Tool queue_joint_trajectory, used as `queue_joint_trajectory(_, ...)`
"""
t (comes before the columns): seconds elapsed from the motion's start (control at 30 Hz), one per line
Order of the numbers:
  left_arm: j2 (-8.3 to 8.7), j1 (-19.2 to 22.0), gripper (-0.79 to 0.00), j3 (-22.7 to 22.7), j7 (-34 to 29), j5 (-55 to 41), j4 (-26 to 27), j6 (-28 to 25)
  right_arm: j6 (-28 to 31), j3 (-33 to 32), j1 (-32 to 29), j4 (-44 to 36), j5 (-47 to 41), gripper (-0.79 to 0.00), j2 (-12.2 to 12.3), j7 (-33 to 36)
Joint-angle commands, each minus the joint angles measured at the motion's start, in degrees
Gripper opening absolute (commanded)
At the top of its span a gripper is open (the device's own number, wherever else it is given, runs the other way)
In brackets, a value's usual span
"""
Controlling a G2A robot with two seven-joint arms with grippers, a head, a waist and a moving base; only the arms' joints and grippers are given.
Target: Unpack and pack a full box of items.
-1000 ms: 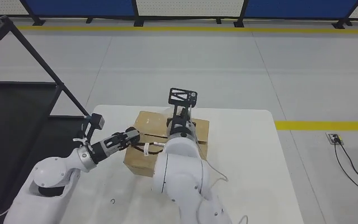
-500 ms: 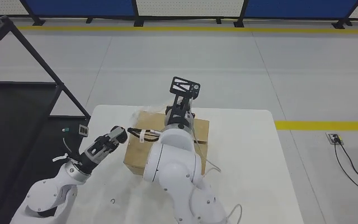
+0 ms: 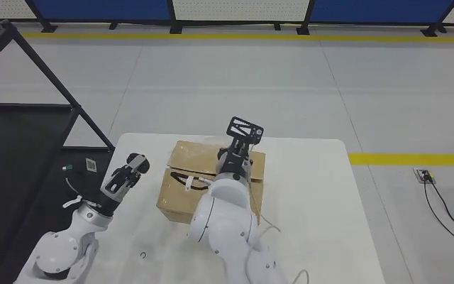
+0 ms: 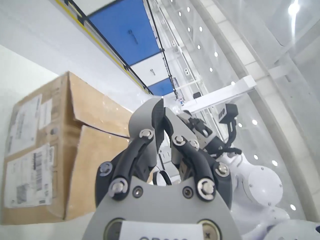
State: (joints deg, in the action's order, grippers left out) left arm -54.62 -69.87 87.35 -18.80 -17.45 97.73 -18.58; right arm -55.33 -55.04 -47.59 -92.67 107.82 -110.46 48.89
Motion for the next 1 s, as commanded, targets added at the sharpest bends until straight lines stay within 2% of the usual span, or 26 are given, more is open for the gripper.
queue_joint_trajectory(0.0,-0.21,-0.01,-0.785,0.12,3.20,1.24,0.09,0.33,-2.67,0.30,-1.83,-0.08,-2.62,-0.785,0.36,-2.61)
queue_joint_trajectory(0.17,-0.64,0.40,-0.785,0.37,7.46,3.90,0.03,1.46,-2.67,-1.03,-6.48,-3.28,-0.92,-0.785,1.10,-2.61)
queue_joint_trajectory(0.3,-0.83,0.86,-0.785,0.31,7.50,5.77,-0.15,2.35,-2.67,-1.17,-10.55,-6.43,2.00,-0.785,1.49,-2.61)
queue_joint_trajectory(0.37,-0.84,0.99,-0.785,0.36,7.31,6.59,-0.28,2.73,-2.67,-1.12,-11.93,-6.98,0.65,-0.785,1.97,-2.60)
queue_joint_trajectory(0.5,-0.84,0.99,-0.760,0.36,7.31,6.59,-0.28,2.73,-2.67,-1.59,-12.85,-7.00,0.83,-0.785,2.34,-2.60)
queue_joint_trajectory(0.57,-0.84,0.99,-0.785,0.36,7.31,6.59,-0.28,2.73,-2.67,-1.59,-12.85,-7.00,0.83,-0.785,2.34,-2.60)
queue_joint_trajectory(0.67,-0.84,0.99,-0.782,0.36,7.31,6.59,-0.28,2.73,-2.67,-1.59,-12.85,-7.00,0.83,-0.785,2.34,-2.60)
queue_joint_trajectory(0.7,-0.84,0.99,-0.668,0.36,7.31,6.59,-0.28,2.73,-2.67,-1.59,-12.85,-7.00,0.83,-0.785,2.34,-2.60)
queue_joint_trajectory(0.73,-0.84,0.99,-0.428,0.36,7.31,6.59,-0.28,2.73,-2.67,-1.59,-12.85,-7.00,0.83,-0.785,2.34,-2.60)
queue_joint_trajectory(0.77,-0.84,0.99,0.000,0.36,7.31,6.59,-0.28,2.73,-2.67,-1.59,-12.85,-7.00,0.83,-0.785,2.34,-2.60)
queue_joint_trajectory(0.87,-0.88,0.60,0.000,0.41,7.12,8.07,0.55,3.40,-2.67,-1.86,-12.10,-7.05,-3.00,-0.785,4.17,-3.51)
queue_joint_trajectory(0.97,-0.95,0.50,0.000,0.39,7.55,11.43,1.49,3.92,-2.67,-2.47,-12.55,-7.30,-5.56,-0.785,4.40,-4.73)
